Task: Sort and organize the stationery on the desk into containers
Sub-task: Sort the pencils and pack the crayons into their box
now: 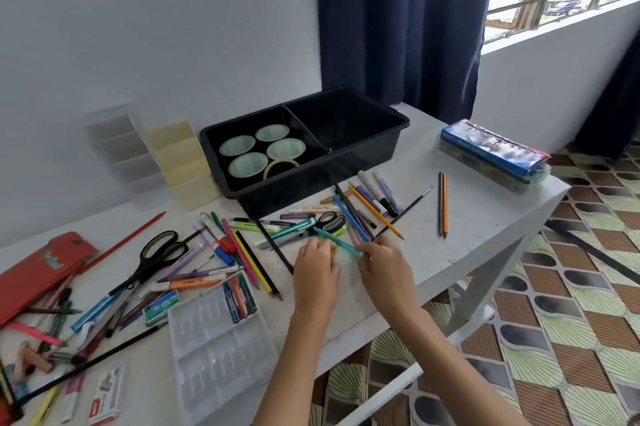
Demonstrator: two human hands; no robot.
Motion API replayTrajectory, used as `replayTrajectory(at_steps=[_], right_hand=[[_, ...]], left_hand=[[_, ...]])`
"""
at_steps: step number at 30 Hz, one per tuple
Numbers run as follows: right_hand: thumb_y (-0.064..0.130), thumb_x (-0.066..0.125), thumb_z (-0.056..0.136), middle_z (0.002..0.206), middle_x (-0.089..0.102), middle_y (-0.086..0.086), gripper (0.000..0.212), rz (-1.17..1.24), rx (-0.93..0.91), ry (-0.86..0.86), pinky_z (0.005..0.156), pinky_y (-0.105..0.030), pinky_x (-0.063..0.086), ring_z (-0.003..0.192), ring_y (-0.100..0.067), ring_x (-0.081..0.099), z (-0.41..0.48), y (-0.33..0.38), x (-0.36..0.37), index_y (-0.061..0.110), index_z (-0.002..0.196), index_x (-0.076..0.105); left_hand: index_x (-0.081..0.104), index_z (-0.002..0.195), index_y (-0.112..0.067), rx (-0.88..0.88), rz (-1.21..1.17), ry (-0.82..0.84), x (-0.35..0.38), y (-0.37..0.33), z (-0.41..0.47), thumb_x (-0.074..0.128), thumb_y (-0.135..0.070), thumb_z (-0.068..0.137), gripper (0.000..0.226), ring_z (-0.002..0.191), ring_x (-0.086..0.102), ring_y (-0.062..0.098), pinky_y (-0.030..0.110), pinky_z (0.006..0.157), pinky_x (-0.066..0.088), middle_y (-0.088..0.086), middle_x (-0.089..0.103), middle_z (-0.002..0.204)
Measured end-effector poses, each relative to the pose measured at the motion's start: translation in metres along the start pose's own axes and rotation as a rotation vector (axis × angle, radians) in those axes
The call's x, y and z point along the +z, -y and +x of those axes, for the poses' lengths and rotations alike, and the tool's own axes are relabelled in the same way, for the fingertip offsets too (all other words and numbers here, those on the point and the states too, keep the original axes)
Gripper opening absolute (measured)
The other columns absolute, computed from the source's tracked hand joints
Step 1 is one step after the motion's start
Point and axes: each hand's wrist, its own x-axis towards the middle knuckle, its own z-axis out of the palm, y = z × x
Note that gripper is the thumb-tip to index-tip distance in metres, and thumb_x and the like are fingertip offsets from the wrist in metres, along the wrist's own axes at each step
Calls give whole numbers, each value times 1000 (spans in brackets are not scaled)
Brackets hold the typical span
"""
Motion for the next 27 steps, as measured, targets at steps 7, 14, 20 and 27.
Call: replayTrajectory(at_steps=[7, 14, 20, 27], right_hand=[[19, 47, 97, 99, 59, -4, 21, -49, 115, 86, 70, -29, 50, 80, -15, 53, 22, 0, 0, 11, 101, 66], [30, 62, 90, 85, 55, -3, 20, -115, 325, 115, 51, -24, 32, 70, -16, 48, 33, 16, 5, 10, 93, 58], [20, 58, 89, 88, 54, -7, 15, -59, 388, -24, 54, -29, 35, 68, -19, 47, 26, 18, 12, 6, 85, 60], [12, 67, 85, 80, 65, -4, 9, 382, 226, -146, 61, -20, 47, 71, -13, 58, 9, 28, 20, 5, 89, 71]], left_hand=[[61, 106, -5, -229, -79, 1, -14, 10, -7, 60, -15, 87, 21, 81, 55, 16, 11, 54, 39, 7, 54, 97], [59, 86, -18, -352, -374, -102, -23, 15, -23, 63, -5, 83, 14, 54, 48, 5, 11, 48, 39, -3, 52, 64], [63, 111, -5, -398, -474, -152, -27, 22, -33, 64, -5, 85, 26, 59, 54, 6, 12, 52, 46, -1, 58, 72], [61, 116, -6, -435, -569, -303, -46, 25, -43, 64, -6, 86, 31, 70, 58, 2, 8, 58, 50, -2, 62, 81]])
